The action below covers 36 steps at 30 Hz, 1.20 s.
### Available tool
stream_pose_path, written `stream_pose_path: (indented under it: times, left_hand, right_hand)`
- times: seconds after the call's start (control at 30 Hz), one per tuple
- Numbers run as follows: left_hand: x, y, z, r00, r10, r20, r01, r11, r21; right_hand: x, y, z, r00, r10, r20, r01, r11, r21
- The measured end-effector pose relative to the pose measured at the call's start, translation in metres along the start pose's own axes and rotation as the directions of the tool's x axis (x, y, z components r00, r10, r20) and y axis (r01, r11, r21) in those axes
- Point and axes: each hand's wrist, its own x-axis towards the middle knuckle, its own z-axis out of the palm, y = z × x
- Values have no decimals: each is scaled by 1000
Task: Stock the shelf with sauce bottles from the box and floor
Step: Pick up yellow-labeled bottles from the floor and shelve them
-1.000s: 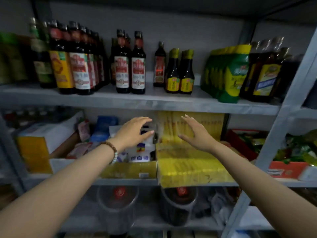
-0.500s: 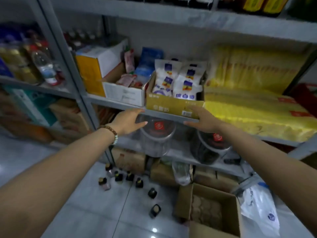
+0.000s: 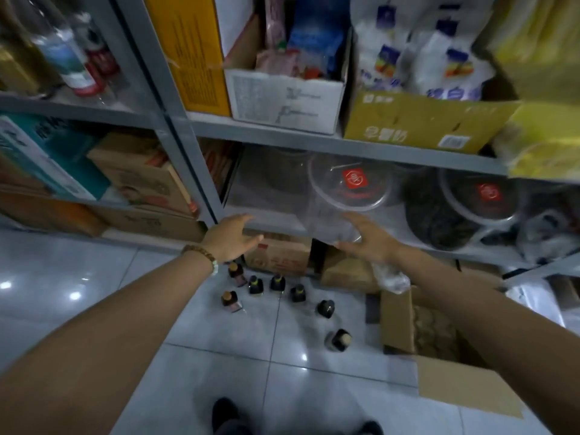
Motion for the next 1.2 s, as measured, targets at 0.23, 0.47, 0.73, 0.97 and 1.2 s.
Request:
stream_pose_path:
  times: [0.23, 0.47, 0.73, 0.97, 1.2]
  left_hand:
    - [54, -107, 117, 993, -68, 91, 85, 978, -190]
    - [126, -206, 284, 972, -217, 89, 235, 871, -431]
    - [215, -300, 440, 974, -228, -3, 168, 725, -668]
    - [269, -328, 503, 962, -210, -174, 49, 762, -645]
    - [282, -341, 512, 935, -194, -298, -40, 775, -630]
  right_hand:
    - [58, 49, 153, 988, 142, 67, -149, 983, 106]
    - [139, 134, 299, 947, 317, 50, -306, 847, 435]
    - [258, 205, 464, 959, 268, 91, -264, 729, 631]
    - [331, 248, 533, 981, 185, -60, -106, 764, 637]
    - [355, 261, 542, 970, 44, -238, 83, 863, 499]
